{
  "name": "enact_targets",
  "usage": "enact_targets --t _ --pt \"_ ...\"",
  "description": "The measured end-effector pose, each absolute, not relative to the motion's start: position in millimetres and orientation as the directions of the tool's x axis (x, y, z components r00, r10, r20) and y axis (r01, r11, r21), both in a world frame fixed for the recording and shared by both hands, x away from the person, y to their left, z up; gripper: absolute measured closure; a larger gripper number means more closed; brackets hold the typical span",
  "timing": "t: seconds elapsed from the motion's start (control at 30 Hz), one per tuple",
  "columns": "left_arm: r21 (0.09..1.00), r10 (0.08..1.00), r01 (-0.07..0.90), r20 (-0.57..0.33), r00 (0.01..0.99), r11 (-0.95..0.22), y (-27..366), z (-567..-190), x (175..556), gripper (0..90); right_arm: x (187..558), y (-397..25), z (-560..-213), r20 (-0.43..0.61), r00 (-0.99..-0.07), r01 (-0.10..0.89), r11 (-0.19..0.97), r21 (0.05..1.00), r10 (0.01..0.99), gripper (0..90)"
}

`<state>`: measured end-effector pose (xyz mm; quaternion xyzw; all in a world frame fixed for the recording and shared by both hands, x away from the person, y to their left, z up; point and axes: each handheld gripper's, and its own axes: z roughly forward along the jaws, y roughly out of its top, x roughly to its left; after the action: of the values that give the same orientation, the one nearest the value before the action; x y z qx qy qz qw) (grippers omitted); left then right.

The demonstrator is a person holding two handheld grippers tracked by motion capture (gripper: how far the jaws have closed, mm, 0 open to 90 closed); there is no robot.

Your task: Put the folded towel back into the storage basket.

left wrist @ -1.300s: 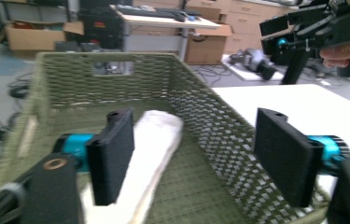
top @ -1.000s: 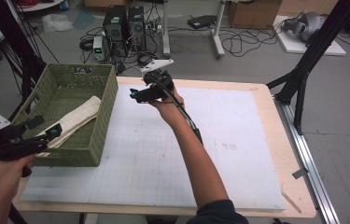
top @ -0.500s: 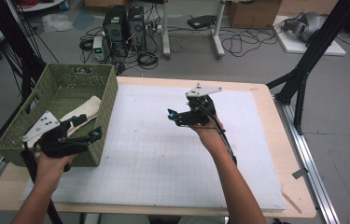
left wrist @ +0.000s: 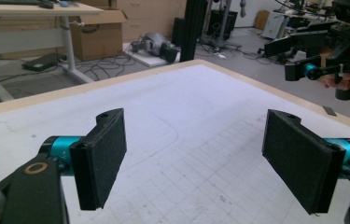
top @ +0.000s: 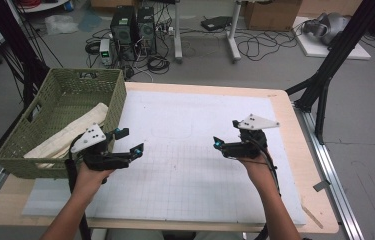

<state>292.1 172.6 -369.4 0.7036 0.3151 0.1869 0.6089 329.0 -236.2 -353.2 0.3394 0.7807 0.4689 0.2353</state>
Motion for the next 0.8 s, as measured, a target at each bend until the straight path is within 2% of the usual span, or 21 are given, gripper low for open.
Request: enact_targets --t 0.4,0.8 --pt "0.964 0.658 0.245 -0.116 0.744 -0.108 152.0 -398.0 297.8 22.9 285.2 -276.0 -388.2 -0.046 -0.597 0.316 0.288 0.904 0.801 11.6" --pt "0.962 0.665 0.251 -0.116 0.737 -0.109 153.6 -406.3 294.9 22.8 273.0 -277.8 -398.7 -0.057 -0.572 0.323 0.289 0.901 0.819 11.4"
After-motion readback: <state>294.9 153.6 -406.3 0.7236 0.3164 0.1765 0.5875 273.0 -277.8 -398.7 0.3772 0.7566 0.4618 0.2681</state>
